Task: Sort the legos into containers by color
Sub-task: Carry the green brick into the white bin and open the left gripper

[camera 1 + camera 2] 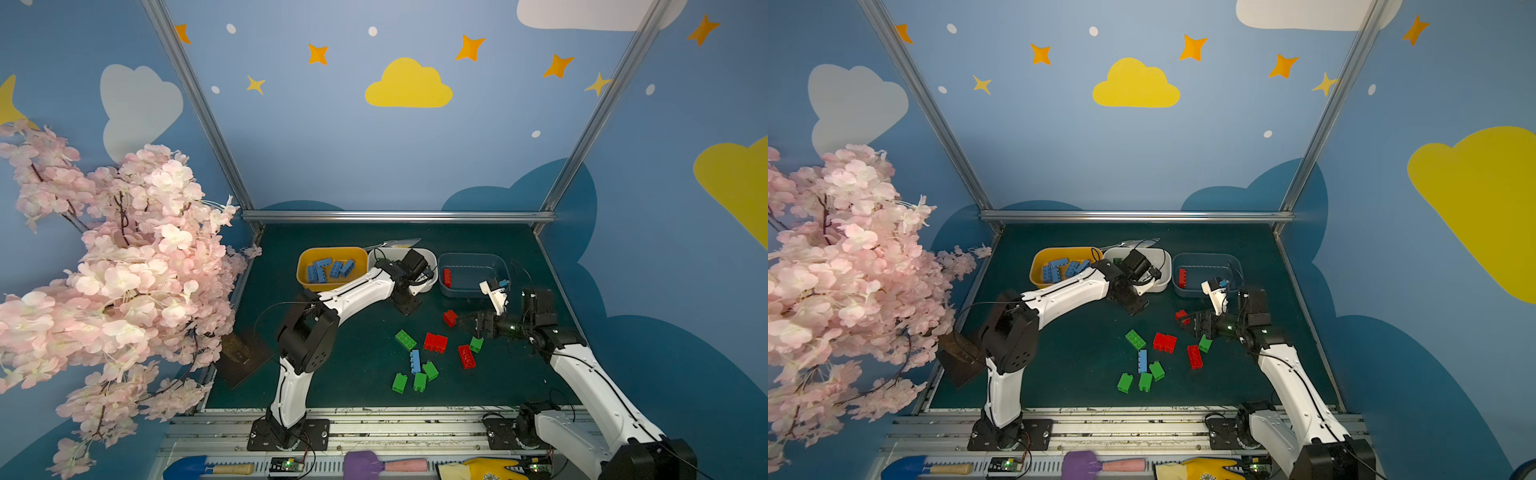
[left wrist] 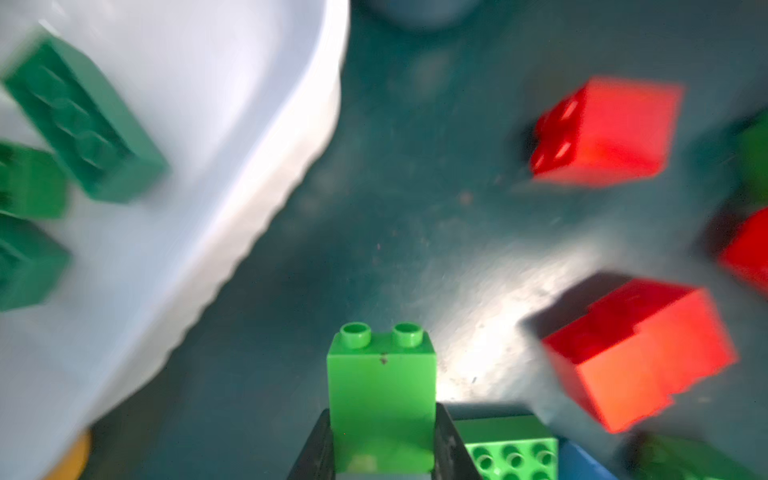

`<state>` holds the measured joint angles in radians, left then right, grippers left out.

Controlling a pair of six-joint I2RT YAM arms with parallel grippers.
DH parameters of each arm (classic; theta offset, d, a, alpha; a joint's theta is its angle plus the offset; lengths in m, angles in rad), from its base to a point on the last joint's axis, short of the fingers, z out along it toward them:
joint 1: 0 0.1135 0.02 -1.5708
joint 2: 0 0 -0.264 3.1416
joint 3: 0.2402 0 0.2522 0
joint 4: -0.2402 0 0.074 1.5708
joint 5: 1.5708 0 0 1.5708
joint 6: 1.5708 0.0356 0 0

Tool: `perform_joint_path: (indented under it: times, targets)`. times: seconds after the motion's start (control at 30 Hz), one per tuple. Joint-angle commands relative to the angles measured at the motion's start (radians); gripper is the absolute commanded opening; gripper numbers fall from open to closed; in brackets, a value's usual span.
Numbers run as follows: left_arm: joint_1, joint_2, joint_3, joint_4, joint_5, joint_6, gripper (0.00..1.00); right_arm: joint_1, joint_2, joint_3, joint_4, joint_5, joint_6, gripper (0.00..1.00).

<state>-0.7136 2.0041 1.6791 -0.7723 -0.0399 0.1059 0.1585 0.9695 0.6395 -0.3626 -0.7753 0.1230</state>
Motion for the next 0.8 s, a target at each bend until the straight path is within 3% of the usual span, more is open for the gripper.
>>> perform_joint_path:
  times: [0.0,0.3,0.53,0.77]
  targets:
    - [0.048,-0.022,0.09,-0.057,0.041,-0.06,0.3,-0.005,-0.012,0.008,-0.003,-0.005,-0.007,0.88]
    - [0.15,0.195,0.387,-0.01,0.081,-0.2,0.3,-0.005,-0.013,0.016,0.008,-0.007,0.001,0.88]
    - [0.177,0.43,0.672,-0.086,0.095,-0.236,0.3,-0.005,-0.005,0.02,-0.001,-0.002,-0.008,0.88]
    - [0.18,0.528,0.697,0.006,0.139,-0.306,0.3,-0.01,0.004,0.026,-0.011,0.002,-0.016,0.88]
